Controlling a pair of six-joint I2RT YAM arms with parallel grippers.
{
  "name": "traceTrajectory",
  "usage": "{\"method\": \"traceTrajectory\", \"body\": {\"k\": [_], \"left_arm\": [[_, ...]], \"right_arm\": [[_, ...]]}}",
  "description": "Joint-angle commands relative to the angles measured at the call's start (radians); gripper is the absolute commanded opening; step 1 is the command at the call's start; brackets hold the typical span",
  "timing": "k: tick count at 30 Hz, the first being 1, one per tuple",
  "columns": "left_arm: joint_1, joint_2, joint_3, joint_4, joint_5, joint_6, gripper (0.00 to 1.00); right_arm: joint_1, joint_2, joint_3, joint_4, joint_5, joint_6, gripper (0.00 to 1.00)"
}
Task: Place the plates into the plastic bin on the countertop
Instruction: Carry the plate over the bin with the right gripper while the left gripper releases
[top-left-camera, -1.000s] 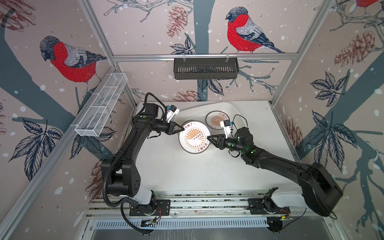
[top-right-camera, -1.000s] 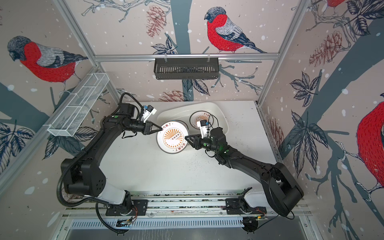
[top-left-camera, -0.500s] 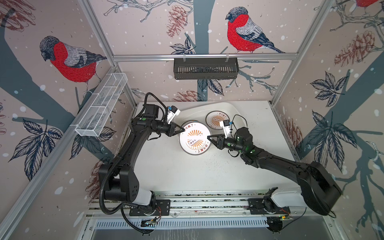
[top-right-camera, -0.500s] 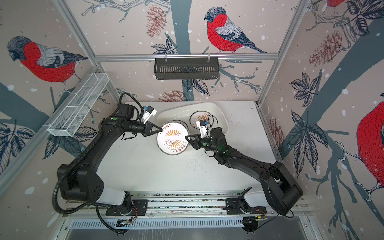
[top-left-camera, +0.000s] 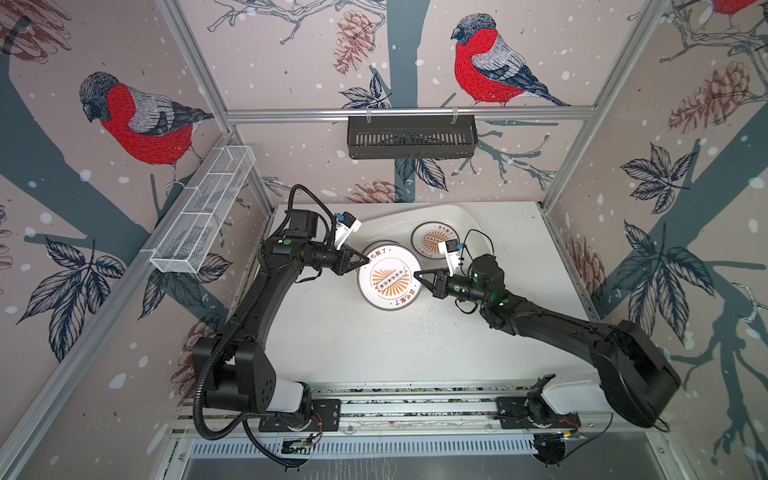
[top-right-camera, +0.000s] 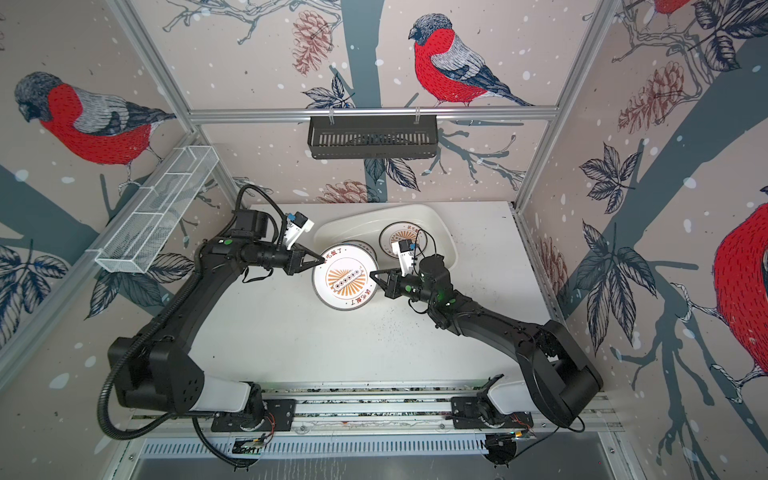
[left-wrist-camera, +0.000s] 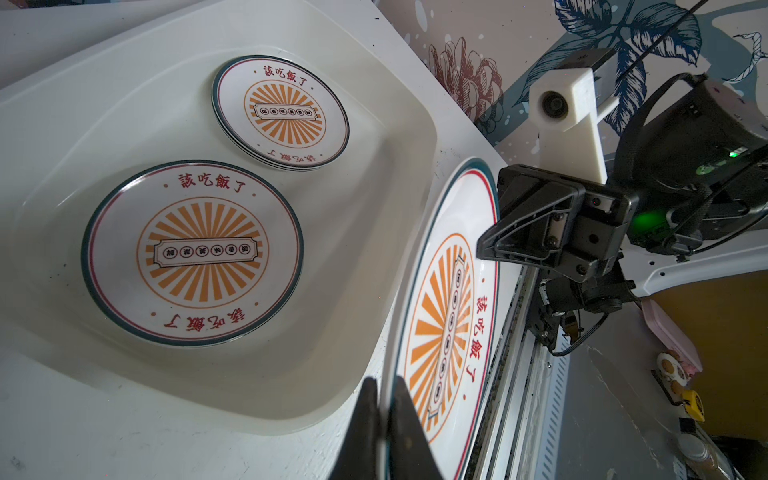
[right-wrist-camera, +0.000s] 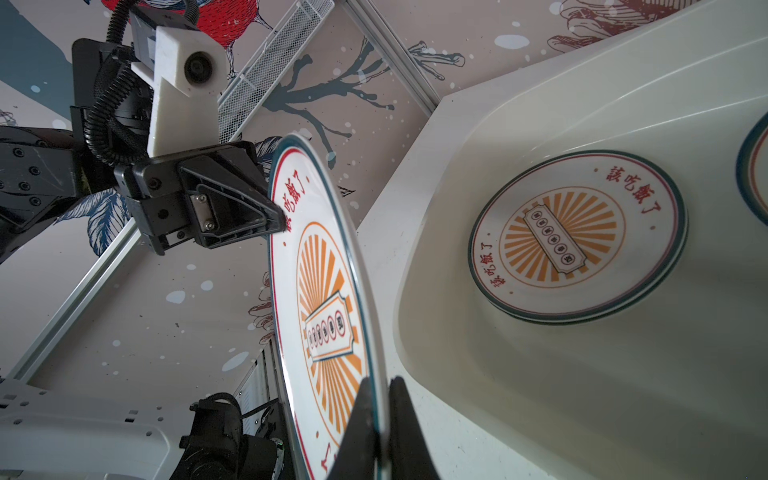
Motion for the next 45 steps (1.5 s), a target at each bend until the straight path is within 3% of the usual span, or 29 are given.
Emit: {"method": "traceTrajectory", "body": {"k": [1,8,11,22,26,29,38,45], "left_arm": [[-0.002,-0.013,-0.002,0.026,0.013,-0.001,0.25],[-0.002,-0.018,0.011,0.018,0.003,0.003,0.63],[-0.002,-0.027,0.013,0.022,-0.017,0.002,0.72],[0.047,-0.119,0.022,0.031,-0.076,0.009,0.82],[0.101,-0.212,-0.026,0.077,-0.107,0.002,0.88],[0.104,-0.311,-0.095,0.150,-0.190,-0.015,0.91],[0.104,-0.495,-0.238,0.230,-0.250,-0.016,0.96],[0.108,-0.509,-0.252,0.244,-0.251,-0.031,0.97]], "right_arm": [[0.001,0.002,0.009,0.044,-0.014,0.001,0.05],[-0.007,0.007,0.026,0.035,-0.020,0.002,0.04],[-0.017,0.005,0.028,0.029,-0.025,0.003,0.04],[-0.111,-0.027,0.032,-0.021,-0.064,-0.009,0.04],[-0.180,-0.042,0.042,-0.067,-0.081,-0.024,0.04],[-0.220,-0.035,0.074,-0.133,-0.070,-0.056,0.04],[-0.257,0.093,0.208,-0.221,-0.082,-0.118,0.04],[-0.254,0.237,0.277,-0.181,-0.105,-0.090,0.04]]}}
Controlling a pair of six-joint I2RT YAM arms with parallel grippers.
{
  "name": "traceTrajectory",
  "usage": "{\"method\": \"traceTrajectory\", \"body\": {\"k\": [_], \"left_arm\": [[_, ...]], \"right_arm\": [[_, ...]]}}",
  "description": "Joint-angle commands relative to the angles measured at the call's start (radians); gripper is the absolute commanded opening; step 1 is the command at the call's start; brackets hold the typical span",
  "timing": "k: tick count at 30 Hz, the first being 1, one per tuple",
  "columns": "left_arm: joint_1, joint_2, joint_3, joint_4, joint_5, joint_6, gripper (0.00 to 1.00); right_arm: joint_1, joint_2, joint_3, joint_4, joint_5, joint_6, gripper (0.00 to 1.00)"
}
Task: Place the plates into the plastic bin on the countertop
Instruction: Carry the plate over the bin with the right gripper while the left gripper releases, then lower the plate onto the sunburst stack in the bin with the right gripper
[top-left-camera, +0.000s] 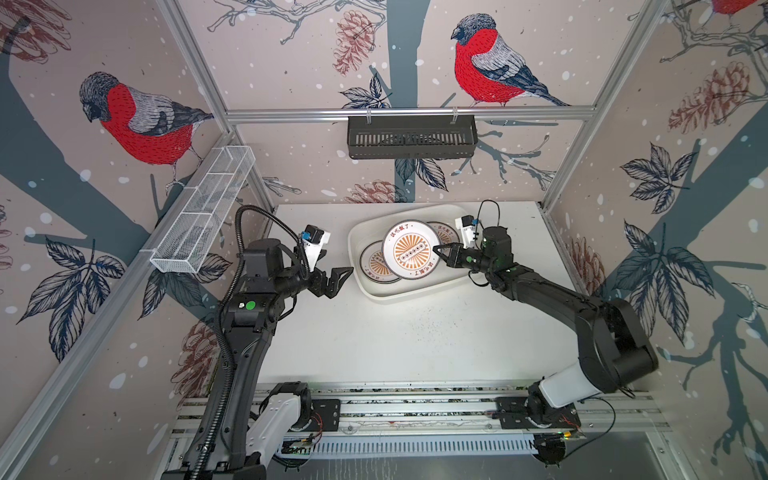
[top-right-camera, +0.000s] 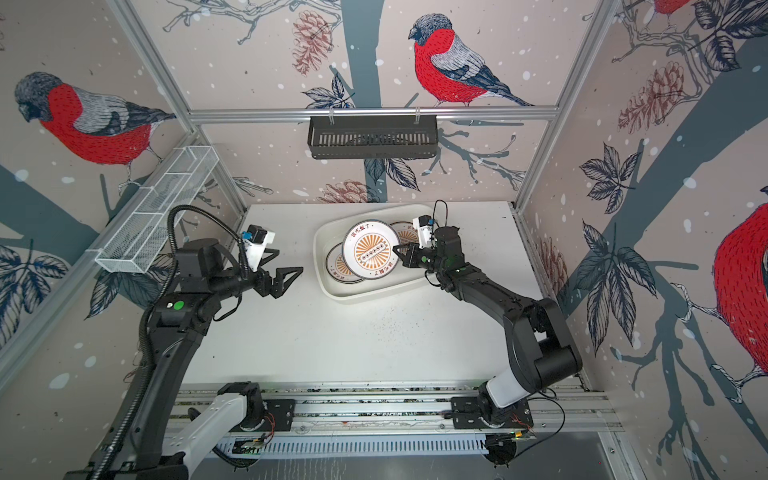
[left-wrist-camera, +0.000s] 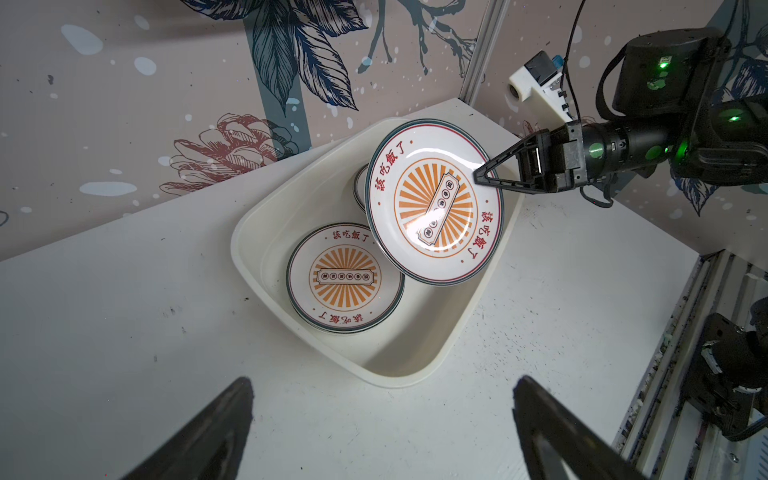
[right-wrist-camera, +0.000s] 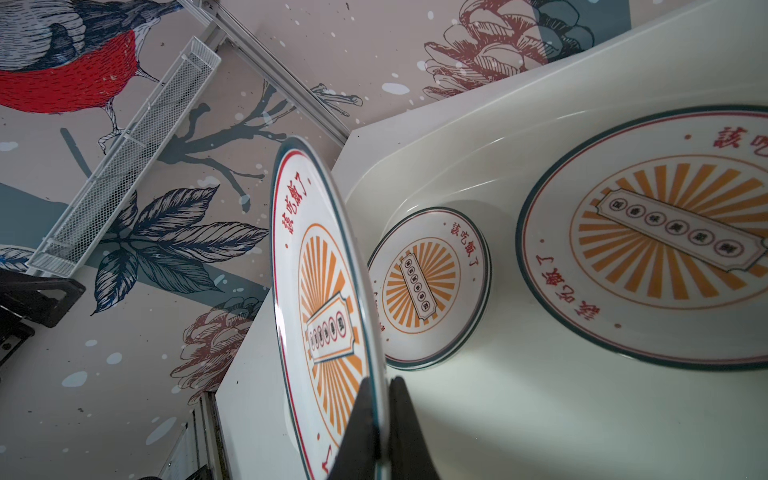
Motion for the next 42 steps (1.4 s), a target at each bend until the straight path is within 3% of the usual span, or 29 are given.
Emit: {"method": "traceTrajectory", "body": {"k": [1,12,22,42], "left_arm": [[0.004,0.001,0.002,0.053,0.006,-0.010,0.97],[0.014,0.004,-0.003,0.058,0.008,-0.018,0.96],[0.018,0.005,-0.015,0.069,0.028,-0.019,0.96],[0.024,-0.001,-0.015,0.070,0.034,-0.029,0.97]], "right_arm": [[0.006,0.055,0.034,0.055,-0.032,0.013,0.04],[0.046,0.273,0.166,0.033,0.001,0.048,0.04],[0.073,0.405,0.335,-0.147,0.036,0.030,0.06],[0.102,0.532,0.497,-0.277,0.035,0.019,0.09]]}}
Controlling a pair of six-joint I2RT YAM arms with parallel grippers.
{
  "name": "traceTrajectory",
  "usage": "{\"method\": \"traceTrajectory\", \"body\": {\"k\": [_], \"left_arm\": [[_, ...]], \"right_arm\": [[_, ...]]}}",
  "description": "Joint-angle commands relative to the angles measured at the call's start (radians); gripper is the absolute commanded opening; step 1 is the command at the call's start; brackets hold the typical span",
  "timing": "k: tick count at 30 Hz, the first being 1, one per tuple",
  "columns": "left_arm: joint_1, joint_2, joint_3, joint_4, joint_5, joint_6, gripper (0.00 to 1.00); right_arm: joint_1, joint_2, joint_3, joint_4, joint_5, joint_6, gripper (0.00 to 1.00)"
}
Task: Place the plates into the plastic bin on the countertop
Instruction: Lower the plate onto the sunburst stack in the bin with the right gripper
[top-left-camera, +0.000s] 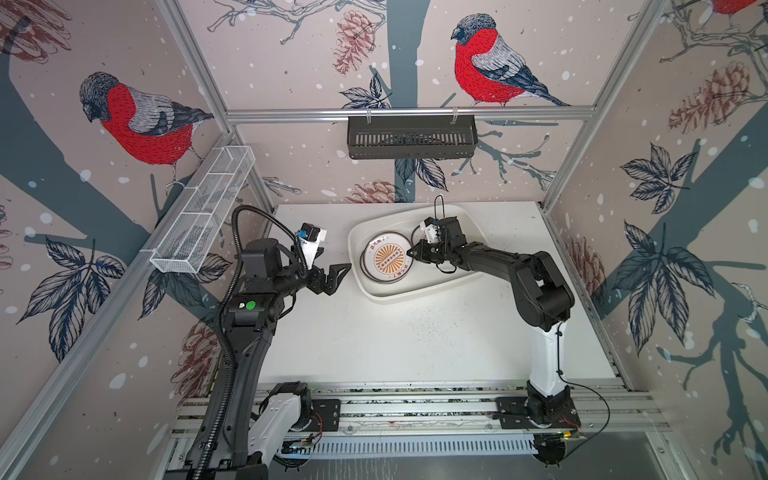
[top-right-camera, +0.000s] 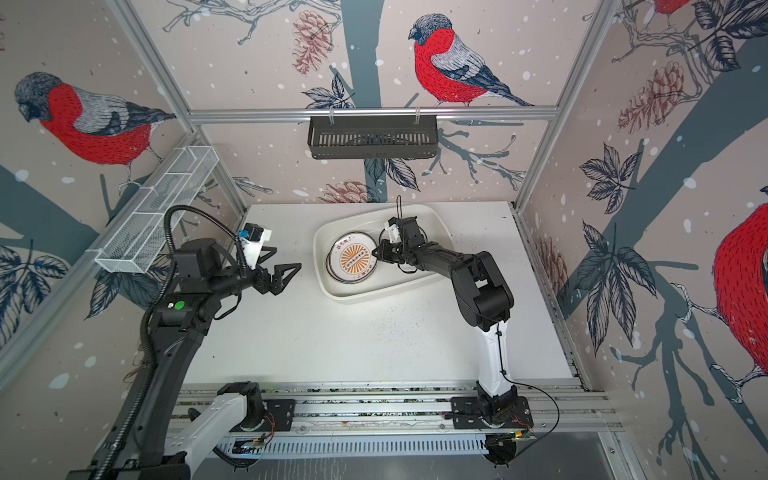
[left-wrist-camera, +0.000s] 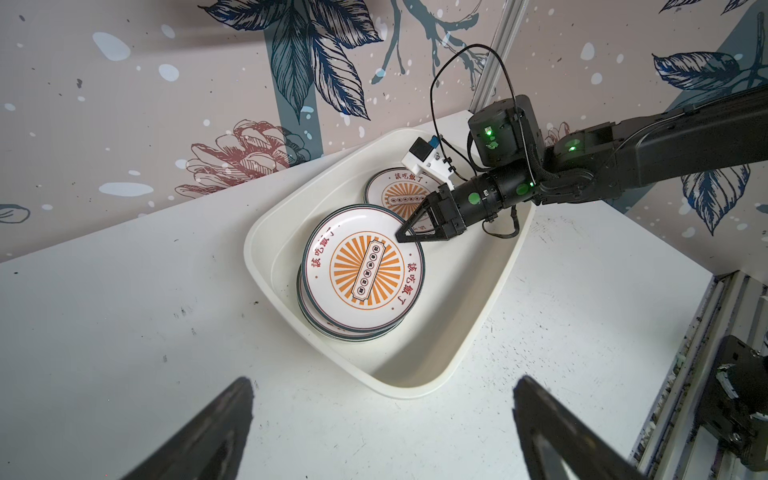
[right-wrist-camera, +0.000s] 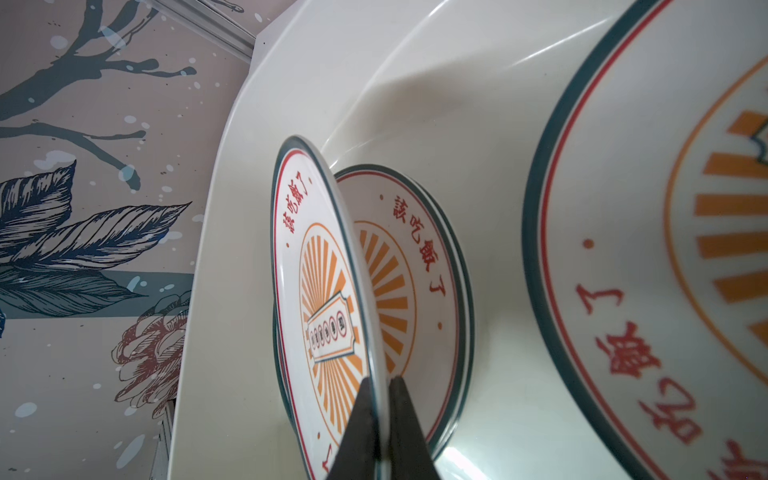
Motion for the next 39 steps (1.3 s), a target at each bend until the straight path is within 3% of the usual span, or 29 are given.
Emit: {"method": "traceTrajectory", "body": {"k": [1,39], "left_arm": [[0.003,-0.003,0.001,0.027,0.028,0.002,0.96],[0.003,0.008,0.000,0.031,0.050,-0.004,0.97]], "right_arm": [[0.004,0.009,0.017,-0.018,-0.011,-0.008,0.10],[0.006,0.019,0.037,-0.101,0.008,-0.051,0.22]]}}
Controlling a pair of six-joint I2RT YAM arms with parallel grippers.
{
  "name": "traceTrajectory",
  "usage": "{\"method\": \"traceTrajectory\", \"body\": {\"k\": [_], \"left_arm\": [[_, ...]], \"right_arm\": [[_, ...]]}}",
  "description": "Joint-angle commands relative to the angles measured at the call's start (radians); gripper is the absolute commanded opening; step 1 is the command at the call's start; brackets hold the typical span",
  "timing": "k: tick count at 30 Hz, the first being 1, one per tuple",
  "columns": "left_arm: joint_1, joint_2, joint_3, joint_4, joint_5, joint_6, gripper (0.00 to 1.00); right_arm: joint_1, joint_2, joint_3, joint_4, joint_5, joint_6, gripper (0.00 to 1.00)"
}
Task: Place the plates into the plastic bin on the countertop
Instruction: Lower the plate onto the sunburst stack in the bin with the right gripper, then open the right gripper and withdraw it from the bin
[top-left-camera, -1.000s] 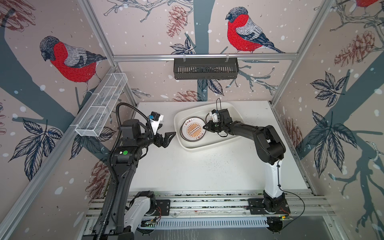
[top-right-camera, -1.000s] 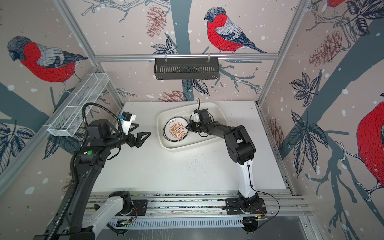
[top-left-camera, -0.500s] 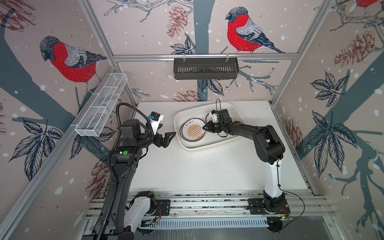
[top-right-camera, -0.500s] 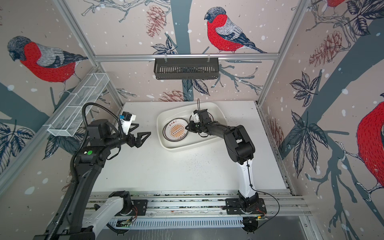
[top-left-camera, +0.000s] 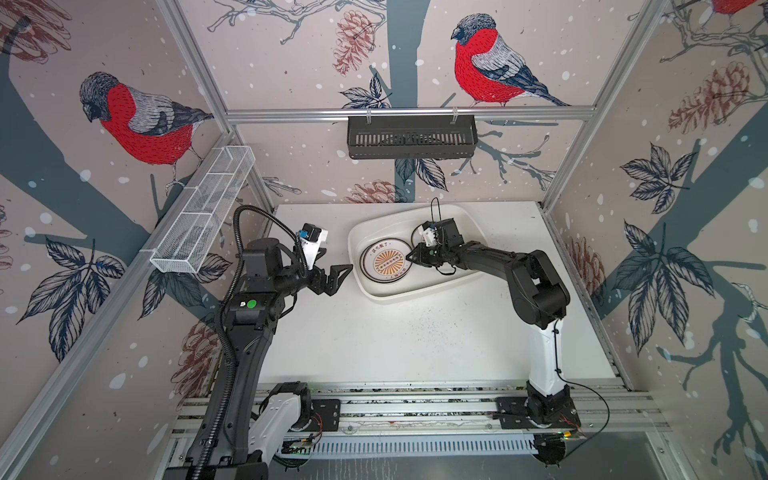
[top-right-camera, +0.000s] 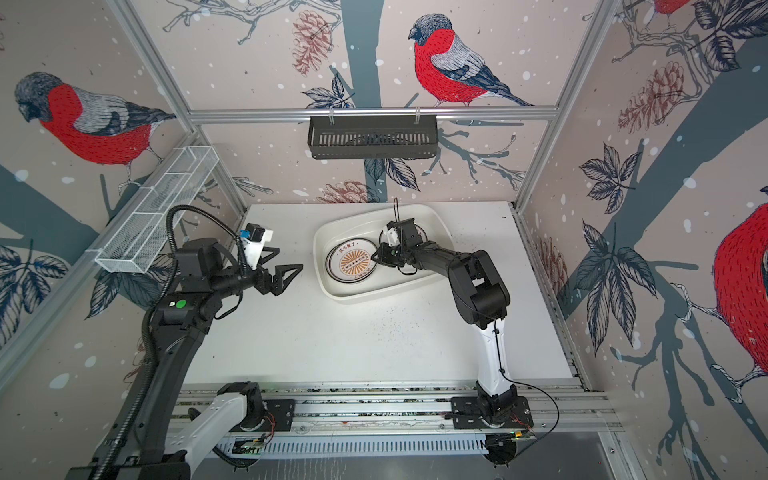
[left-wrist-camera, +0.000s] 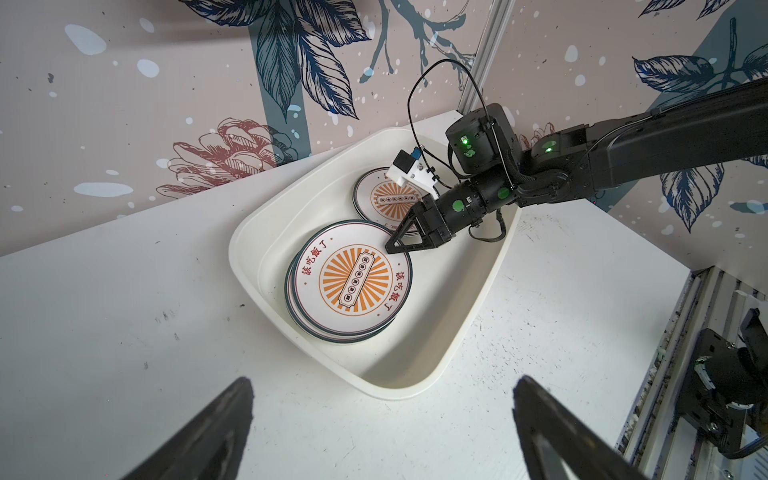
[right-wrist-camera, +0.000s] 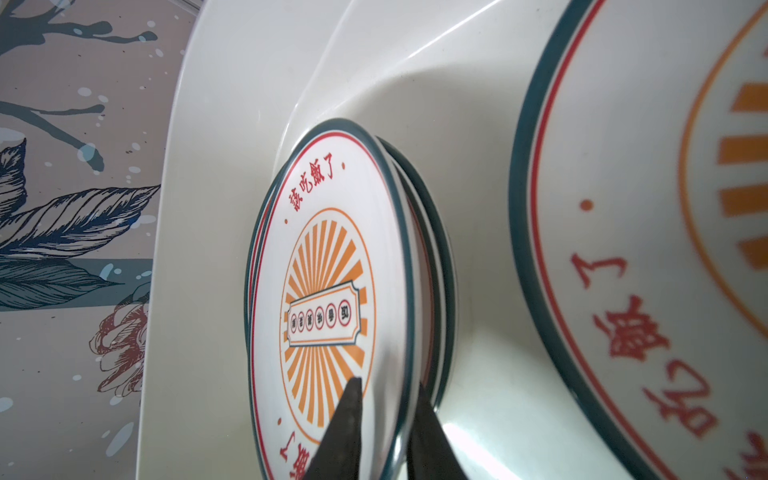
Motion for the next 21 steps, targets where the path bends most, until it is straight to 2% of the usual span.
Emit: {"method": "traceTrajectory", "body": {"k": [1,21], "left_arm": [[0.003,-0.001,0.004,0.027,0.016,-0.002,0.96],[0.003,0.003,0.010,0.024,0.022,-0.003,0.96]], "right_arm": [[0.002,-0.009,0.008,-0.007,0.008,-0.020,0.22],[0.003,-0.037,0.022,-0.089,0.048,-0.069,0.24]]}}
